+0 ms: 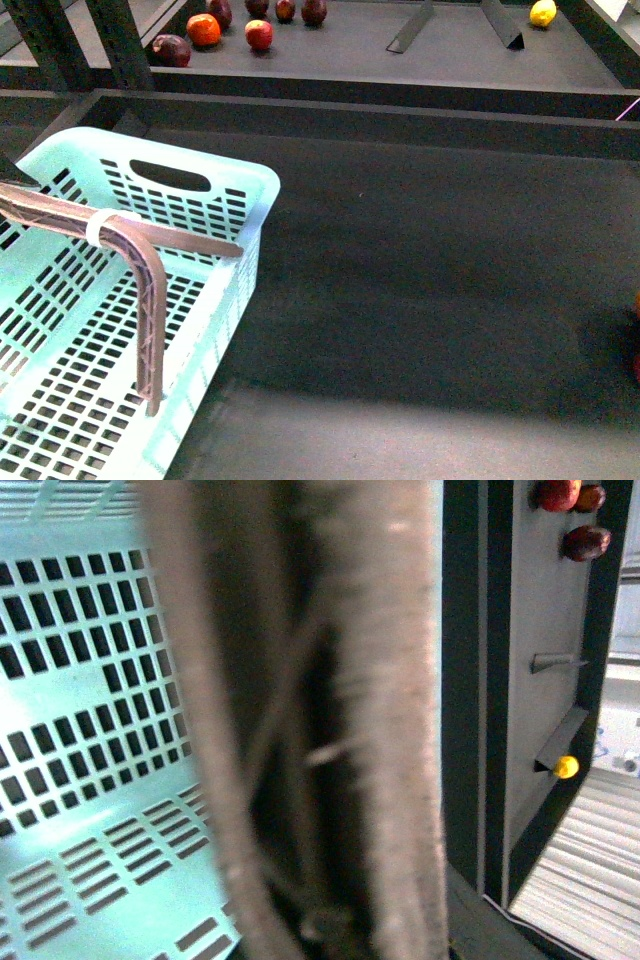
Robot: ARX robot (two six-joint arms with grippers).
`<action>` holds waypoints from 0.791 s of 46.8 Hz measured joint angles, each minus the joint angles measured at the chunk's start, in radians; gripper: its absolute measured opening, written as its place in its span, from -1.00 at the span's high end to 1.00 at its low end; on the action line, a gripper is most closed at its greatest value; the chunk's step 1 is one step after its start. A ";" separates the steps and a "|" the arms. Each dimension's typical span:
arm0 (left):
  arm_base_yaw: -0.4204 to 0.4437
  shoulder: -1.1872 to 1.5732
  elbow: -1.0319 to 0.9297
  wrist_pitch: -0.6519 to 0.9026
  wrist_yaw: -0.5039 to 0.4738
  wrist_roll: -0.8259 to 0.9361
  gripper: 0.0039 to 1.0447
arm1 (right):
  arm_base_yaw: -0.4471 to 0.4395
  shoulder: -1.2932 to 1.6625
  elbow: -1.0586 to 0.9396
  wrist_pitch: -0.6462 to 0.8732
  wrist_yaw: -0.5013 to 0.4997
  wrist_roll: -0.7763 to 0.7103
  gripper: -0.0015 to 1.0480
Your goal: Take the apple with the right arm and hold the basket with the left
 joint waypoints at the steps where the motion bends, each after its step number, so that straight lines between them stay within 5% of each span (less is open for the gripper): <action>1: 0.000 -0.001 0.000 0.000 0.004 0.009 0.90 | 0.000 0.000 0.000 0.000 0.000 0.000 -0.83; 17: -0.095 -0.082 -0.003 -0.053 -0.018 0.050 0.90 | 0.000 0.000 0.000 0.000 0.000 0.000 -0.83; 37: -0.465 -0.187 0.117 -0.094 -0.093 0.081 0.90 | 0.000 0.000 0.000 0.000 0.000 0.000 -0.83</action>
